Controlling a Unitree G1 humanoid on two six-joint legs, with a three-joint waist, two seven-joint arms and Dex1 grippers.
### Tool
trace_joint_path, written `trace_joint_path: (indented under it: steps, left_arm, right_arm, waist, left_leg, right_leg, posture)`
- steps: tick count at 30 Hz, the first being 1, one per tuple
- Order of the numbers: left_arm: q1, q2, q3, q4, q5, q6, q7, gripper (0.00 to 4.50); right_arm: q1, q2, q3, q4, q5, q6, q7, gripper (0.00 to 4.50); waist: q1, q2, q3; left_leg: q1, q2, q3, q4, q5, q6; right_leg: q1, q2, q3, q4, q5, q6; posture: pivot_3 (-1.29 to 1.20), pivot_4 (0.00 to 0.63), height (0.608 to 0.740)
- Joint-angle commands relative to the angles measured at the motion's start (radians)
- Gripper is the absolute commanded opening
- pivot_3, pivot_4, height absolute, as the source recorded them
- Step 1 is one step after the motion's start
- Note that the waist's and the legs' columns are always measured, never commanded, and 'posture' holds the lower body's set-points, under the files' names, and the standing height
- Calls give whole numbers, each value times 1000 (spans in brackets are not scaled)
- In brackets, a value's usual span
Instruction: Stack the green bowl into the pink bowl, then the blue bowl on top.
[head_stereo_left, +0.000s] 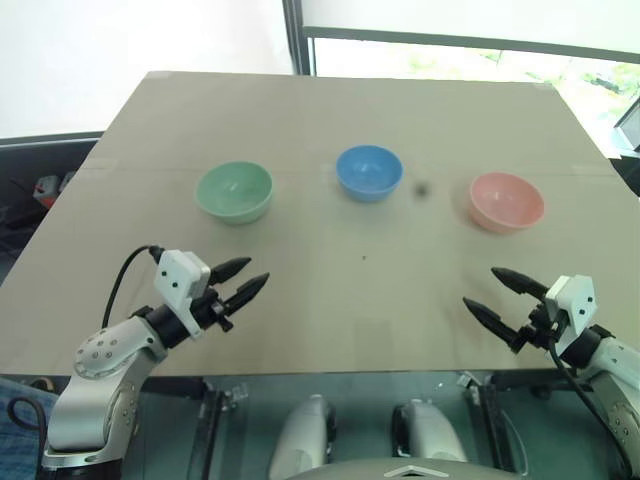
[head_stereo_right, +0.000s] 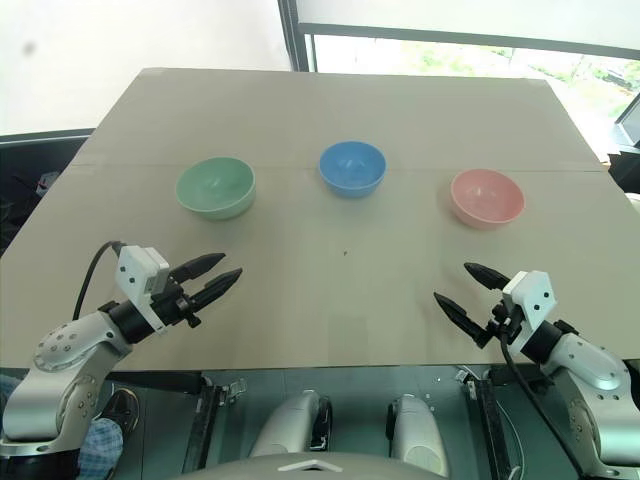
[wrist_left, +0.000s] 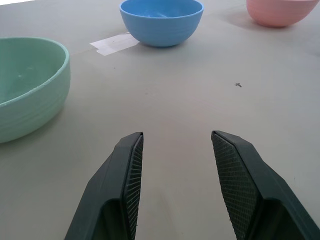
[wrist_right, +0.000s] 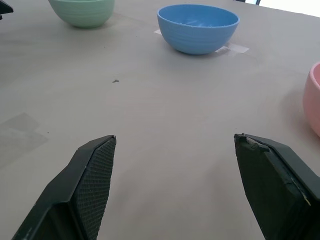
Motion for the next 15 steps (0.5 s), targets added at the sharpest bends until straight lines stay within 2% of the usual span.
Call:
trace_joint_path:
  steps: [1, 15]
  left_arm:
    - [-5, -12, -14, -60, -1, -13, 23, 2276]
    - [-25, -5, -20, -52, -25, -8, 17, 2276]
  right_arm:
    - [-4, -18, -19, -26, 11, -22, 10, 3969]
    - [-30, -26, -3, -4, -11, -25, 5, 3969]
  waist:
    - [0, 0, 0]
    - [0, 0, 0]
  left_leg:
    - [0, 0, 0, 0, 0, 0]
    - [1, 0, 0, 0, 0, 0]
  right_leg:
    - [0, 0, 0, 0, 0, 0]
    - [1, 0, 0, 0, 0, 1]
  posture:
    - [0, 150, 740]
    - [0, 150, 740]
